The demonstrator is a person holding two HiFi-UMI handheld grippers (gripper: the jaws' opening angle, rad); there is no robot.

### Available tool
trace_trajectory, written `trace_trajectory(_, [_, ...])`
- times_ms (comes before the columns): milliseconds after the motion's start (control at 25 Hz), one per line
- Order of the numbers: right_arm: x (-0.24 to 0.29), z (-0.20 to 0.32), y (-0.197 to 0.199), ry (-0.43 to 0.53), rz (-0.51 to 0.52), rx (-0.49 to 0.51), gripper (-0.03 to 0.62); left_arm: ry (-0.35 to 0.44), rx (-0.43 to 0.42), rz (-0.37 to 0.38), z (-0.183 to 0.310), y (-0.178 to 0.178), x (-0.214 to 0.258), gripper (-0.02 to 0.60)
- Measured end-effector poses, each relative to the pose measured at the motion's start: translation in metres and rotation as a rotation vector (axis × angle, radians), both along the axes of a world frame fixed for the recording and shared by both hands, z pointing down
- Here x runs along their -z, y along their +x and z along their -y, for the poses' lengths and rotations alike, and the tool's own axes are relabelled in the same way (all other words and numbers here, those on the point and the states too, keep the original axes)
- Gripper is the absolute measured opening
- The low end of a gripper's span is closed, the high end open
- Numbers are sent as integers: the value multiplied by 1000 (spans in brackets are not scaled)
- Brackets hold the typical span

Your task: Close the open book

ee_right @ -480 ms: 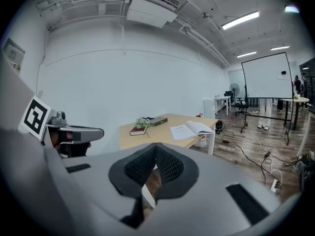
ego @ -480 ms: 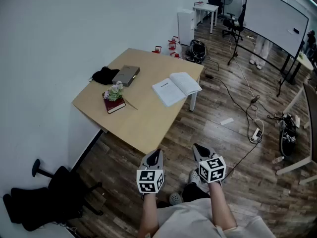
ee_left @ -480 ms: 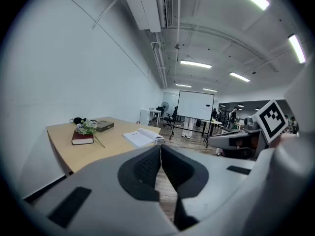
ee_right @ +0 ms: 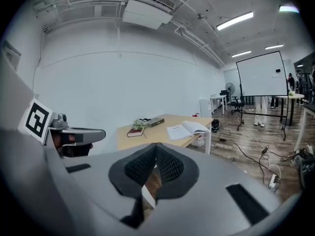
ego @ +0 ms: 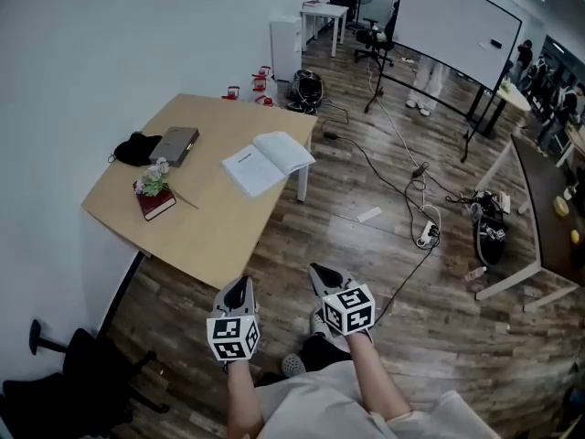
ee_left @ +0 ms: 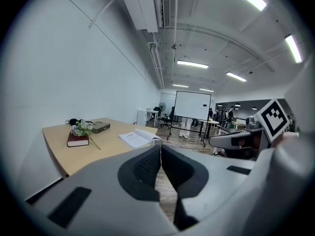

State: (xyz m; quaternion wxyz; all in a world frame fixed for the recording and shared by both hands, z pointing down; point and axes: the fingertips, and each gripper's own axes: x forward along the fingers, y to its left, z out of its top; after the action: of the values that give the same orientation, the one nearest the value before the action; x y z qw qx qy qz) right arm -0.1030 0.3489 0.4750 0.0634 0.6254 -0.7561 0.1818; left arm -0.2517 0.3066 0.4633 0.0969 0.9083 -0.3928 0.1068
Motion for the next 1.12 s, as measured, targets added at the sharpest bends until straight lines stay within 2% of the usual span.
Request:
trace_trajectory(200, [13, 2, 3, 44, 69, -14, 14, 10, -4, 13, 3, 4, 2, 23])
trace_trajectory(320, [13, 3, 2, 43, 67, 8, 60, 15, 8, 10, 5, 2, 3, 25])
trace_trajectory(400, [11, 3, 2, 36, 73, 15, 113, 17, 9, 11, 5, 0, 3, 32])
trace_trajectory(440, [10, 4, 2, 35, 80, 17, 129, 17, 9, 14, 5, -1, 2, 48])
trace_trajectory(520, [7, 5, 1, 32, 87, 22, 157, 7, 11, 26, 6, -4, -2, 128])
trace_trajectory(560, [6, 6, 0, 27, 83, 25, 168, -2, 11, 32, 7, -5, -5, 140])
trace_trajectory(720, [0, 10, -1, 4, 51, 51, 217, -15, -3, 31, 10, -1, -8, 140])
trace_trajectory(1120, [-10, 61, 26, -35, 43, 104, 242, -6, -27, 25, 58, 39, -8, 140])
